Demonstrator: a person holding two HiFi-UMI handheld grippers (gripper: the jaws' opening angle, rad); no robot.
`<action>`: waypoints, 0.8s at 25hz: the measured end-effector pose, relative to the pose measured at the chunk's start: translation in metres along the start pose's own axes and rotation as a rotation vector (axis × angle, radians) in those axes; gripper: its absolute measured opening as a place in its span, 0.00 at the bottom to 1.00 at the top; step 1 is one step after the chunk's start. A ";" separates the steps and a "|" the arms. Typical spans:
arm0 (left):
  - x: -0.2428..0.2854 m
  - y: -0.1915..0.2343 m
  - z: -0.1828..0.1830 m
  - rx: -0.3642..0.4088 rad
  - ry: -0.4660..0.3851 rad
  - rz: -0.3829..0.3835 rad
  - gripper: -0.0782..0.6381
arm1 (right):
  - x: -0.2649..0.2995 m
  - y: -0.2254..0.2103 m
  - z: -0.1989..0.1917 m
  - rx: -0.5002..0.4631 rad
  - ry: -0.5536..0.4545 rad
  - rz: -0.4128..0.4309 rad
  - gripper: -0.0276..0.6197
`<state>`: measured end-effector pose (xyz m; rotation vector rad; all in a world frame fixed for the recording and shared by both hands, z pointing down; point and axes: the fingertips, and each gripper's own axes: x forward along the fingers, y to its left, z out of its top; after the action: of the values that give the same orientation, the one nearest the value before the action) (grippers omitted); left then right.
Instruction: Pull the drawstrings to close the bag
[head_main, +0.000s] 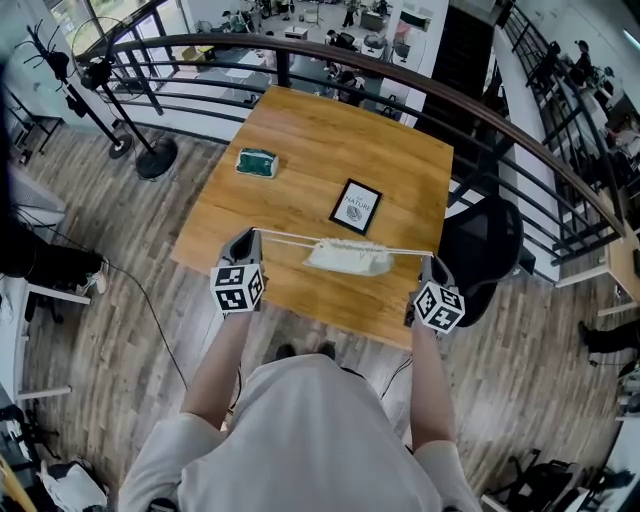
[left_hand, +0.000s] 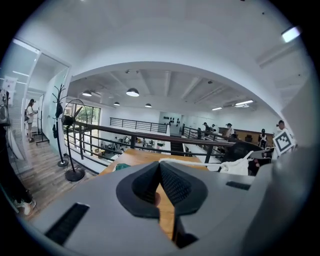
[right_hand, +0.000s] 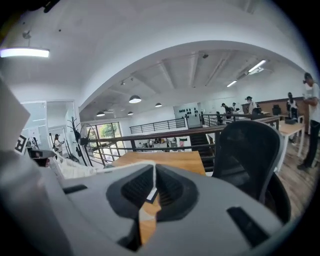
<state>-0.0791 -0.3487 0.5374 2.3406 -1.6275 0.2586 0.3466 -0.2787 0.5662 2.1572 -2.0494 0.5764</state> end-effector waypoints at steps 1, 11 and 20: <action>0.000 -0.002 0.003 0.009 -0.005 -0.006 0.10 | -0.001 0.000 0.002 -0.017 -0.003 0.003 0.05; 0.003 -0.029 0.020 -0.006 -0.048 -0.030 0.10 | -0.008 -0.011 0.023 -0.123 -0.048 0.028 0.06; -0.003 -0.042 0.028 0.006 -0.065 -0.011 0.10 | -0.008 -0.014 0.032 -0.192 -0.055 0.070 0.06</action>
<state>-0.0415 -0.3417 0.5049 2.3853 -1.6452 0.1865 0.3665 -0.2809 0.5369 2.0218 -2.1188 0.3154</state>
